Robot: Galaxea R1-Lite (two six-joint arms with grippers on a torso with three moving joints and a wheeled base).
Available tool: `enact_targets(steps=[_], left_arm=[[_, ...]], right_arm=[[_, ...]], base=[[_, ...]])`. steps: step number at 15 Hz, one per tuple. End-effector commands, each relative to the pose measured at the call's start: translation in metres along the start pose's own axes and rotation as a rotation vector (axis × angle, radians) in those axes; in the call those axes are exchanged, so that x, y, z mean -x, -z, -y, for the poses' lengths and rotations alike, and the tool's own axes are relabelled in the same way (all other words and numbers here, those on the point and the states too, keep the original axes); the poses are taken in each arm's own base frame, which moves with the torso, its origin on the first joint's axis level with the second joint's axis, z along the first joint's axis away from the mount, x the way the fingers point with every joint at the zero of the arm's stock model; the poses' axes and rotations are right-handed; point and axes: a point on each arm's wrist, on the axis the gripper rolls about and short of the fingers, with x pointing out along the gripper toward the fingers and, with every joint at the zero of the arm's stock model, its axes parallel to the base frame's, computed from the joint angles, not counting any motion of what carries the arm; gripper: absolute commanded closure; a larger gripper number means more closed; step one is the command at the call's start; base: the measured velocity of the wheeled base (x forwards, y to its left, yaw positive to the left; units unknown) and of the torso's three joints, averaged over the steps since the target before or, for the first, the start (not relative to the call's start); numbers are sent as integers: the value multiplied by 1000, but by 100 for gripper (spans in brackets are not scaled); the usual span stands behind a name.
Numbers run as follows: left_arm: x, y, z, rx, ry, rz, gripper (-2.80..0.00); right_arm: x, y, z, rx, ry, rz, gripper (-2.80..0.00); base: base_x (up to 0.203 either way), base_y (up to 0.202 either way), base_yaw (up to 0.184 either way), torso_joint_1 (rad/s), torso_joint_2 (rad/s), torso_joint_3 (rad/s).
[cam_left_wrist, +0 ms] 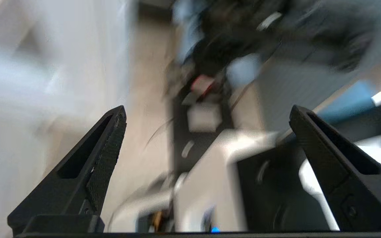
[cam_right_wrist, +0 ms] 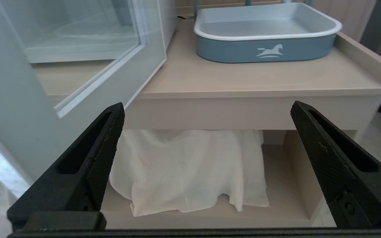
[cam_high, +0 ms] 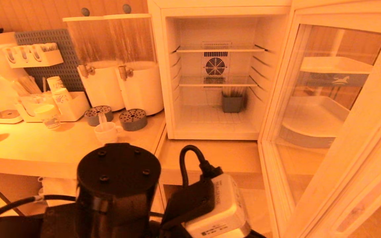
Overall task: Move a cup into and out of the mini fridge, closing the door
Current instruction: Open the freezer door, then put the ceramic cup in the freezer
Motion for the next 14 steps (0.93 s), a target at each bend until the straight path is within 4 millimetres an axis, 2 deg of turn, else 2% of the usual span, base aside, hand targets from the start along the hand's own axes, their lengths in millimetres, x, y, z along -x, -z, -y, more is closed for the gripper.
enact_targets(steps=[1,4,5,7,9,11,14], left_arm=[[31,-3,3,13,-101,-18,-280],[75,-6,-9,37,-384,-8,-280],[88,-6,-11,55,-454,-10,0],[115,-8,-24,110,-596,-23,0],[138,-9,-27,141,-726,-16,0],[162,-6,-13,181,-947,-45,0],[192,-1,21,208,-1107,-4,0]], right_arm=[[-1,4,0,0,0,-14,-280],[-1,4,0,0,-1,-14,-280],[-1,4,0,0,-1,-14,-280],[-1,4,0,0,-1,-14,-280],[-1,4,0,0,-1,-14,-280],[-1,4,0,0,-1,-14,-280],[-1,4,0,0,-1,-17,-280]], base=[[0,0,0,0,0,0],[0,0,0,0,0,0],[0,0,0,0,0,0],[0,0,0,0,0,0],[0,0,0,0,0,0],[0,0,0,0,0,0],[0,0,0,0,0,0]])
